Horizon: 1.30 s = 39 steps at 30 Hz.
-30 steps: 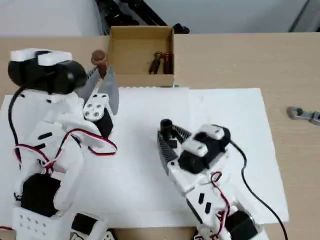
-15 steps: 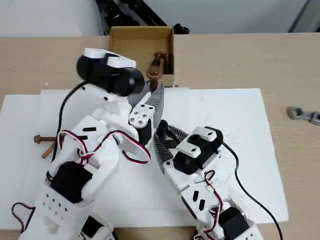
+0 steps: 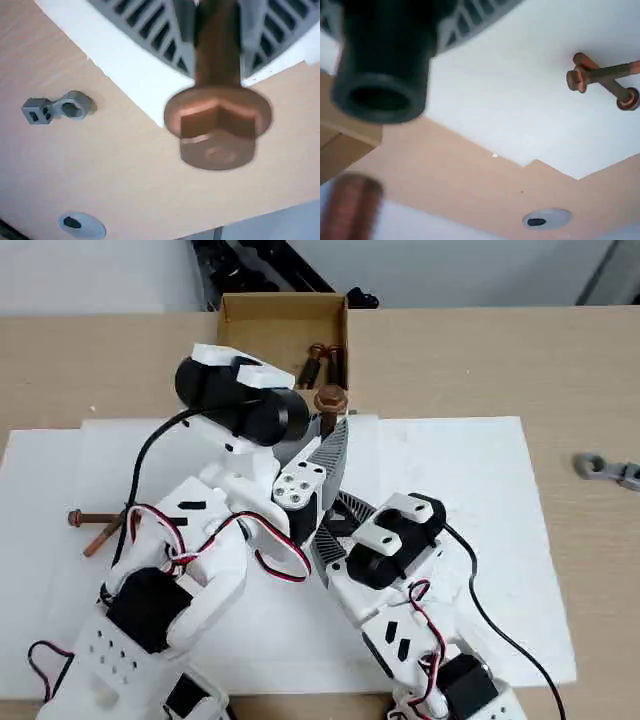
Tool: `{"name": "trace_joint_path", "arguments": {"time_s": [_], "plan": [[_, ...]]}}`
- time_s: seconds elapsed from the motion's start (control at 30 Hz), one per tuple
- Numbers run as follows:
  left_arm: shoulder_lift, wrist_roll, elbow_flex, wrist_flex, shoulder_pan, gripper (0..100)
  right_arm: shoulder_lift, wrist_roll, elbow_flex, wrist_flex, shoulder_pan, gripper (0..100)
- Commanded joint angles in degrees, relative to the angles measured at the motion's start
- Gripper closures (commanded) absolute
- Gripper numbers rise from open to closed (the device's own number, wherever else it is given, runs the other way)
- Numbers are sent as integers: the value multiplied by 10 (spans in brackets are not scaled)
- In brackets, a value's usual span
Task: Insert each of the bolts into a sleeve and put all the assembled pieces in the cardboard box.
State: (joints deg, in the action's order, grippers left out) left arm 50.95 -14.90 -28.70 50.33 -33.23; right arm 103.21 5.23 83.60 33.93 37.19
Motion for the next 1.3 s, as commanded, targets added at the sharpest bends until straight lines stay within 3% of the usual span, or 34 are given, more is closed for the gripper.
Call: {"name": "trace_joint_path", "arguments": {"time_s": [0.0,1.1,1.27], "plan": [[-1,-4,13,1,-2,995,6,-7,-8,-16,0,995],[0,-4,-15,-4,0,995,5,-4,-46,-61,-1,995],[0,0,-12,17,0,995,6,-4,-52,-58,-29,995]]}}
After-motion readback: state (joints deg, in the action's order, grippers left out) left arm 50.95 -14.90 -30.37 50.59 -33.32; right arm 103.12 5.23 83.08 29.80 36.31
